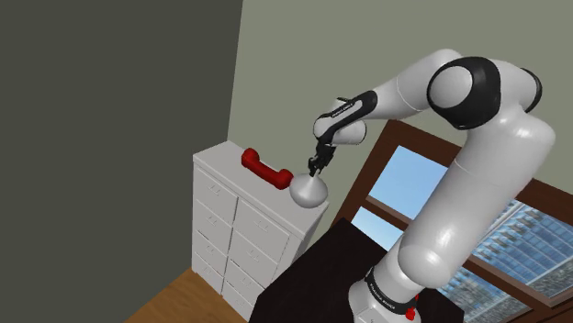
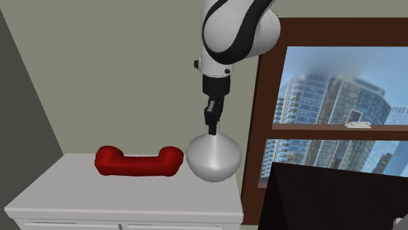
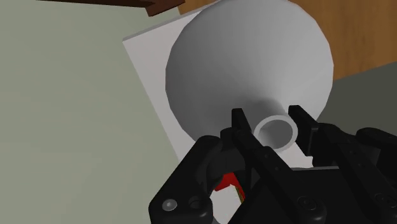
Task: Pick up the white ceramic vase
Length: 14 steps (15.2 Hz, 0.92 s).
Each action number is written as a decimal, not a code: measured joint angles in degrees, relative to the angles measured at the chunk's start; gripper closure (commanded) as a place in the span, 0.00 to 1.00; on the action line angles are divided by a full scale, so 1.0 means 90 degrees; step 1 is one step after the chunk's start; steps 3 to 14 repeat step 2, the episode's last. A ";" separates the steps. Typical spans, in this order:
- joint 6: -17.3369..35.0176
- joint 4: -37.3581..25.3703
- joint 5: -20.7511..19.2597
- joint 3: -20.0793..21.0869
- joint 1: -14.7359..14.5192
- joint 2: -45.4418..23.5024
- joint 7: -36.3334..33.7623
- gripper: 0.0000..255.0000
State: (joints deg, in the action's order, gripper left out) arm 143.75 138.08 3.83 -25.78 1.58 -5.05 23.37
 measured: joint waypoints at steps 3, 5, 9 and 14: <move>-0.0139 -0.0030 -0.0099 -0.0014 -0.0014 0.0123 -0.0079 1.00; -0.0139 -0.0030 -0.0099 -0.0014 -0.0014 0.0123 -0.0079 1.00; -0.0139 -0.0030 -0.0099 -0.0014 -0.0014 0.0123 -0.0079 1.00; -0.0139 -0.0030 -0.0099 -0.0014 -0.0014 0.0123 -0.0079 1.00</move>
